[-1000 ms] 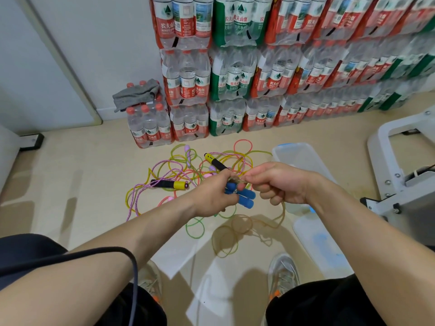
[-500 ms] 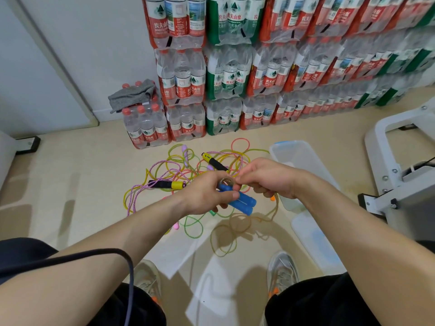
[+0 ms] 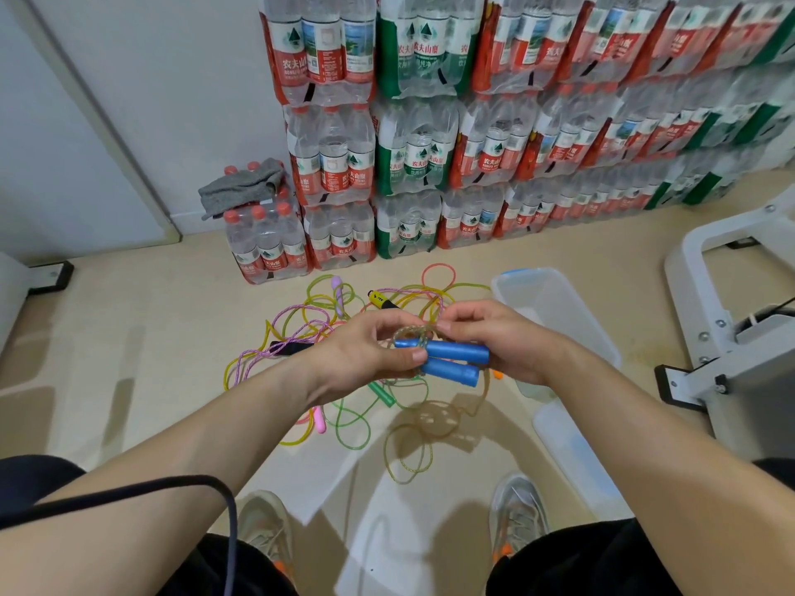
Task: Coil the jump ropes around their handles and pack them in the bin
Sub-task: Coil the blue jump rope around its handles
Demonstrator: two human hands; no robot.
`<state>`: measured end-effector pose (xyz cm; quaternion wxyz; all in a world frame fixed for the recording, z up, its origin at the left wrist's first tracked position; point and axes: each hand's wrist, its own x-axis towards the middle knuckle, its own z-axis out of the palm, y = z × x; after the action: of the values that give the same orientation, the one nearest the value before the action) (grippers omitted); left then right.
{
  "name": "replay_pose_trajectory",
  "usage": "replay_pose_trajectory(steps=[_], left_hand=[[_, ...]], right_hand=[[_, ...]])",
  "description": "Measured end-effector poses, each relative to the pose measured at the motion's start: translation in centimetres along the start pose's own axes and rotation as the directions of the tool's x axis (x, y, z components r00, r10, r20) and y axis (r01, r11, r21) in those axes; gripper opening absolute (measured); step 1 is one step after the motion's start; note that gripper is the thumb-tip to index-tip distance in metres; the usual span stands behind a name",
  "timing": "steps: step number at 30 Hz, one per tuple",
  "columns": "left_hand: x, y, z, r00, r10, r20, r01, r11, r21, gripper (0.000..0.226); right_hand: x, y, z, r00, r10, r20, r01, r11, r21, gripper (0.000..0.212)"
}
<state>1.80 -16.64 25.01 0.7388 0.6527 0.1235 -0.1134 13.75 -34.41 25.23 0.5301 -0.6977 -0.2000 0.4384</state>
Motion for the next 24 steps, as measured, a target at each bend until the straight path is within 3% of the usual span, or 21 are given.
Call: replay_pose_trajectory(steps=[4,9,12,16,21,24], left_hand=[[-0.2,0.7,0.0,0.998,-0.008,0.063,0.023,0.97,-0.244,0.038],[-0.2,1.6,0.3,0.999,0.016,-0.041,-0.033,0.89,-0.455,0.037],[0.2,0.8,0.4,0.982,0.007,-0.186,-0.09,0.894,-0.438,0.029],[0.8,0.1,0.6,0.891,0.016,-0.454,-0.152,0.952,-0.266,0.018],[0.7,-0.1,0.1,0.812,0.08,-0.578,-0.159,0.984,-0.087,0.024],[1.1,-0.4,-0.2,0.752,0.181,-0.633,-0.112,0.983,0.147,0.02]], right_hand=[[-0.4,-0.5,0.1,0.998,0.055,0.037,-0.063,0.963,0.261,0.015],[-0.3,0.0,1.6,0.999,0.038,0.023,-0.044,0.919,0.392,0.02],[0.2,0.4,3.6,0.994,0.041,-0.106,-0.012,0.966,0.257,0.013],[0.2,0.6,5.1,0.962,-0.068,-0.265,0.059,0.997,-0.04,0.015],[0.0,1.1,6.1,0.959,-0.141,-0.245,0.079,0.966,-0.246,0.018],[-0.3,1.1,6.3,0.947,-0.225,-0.231,0.087,0.867,-0.49,0.024]])
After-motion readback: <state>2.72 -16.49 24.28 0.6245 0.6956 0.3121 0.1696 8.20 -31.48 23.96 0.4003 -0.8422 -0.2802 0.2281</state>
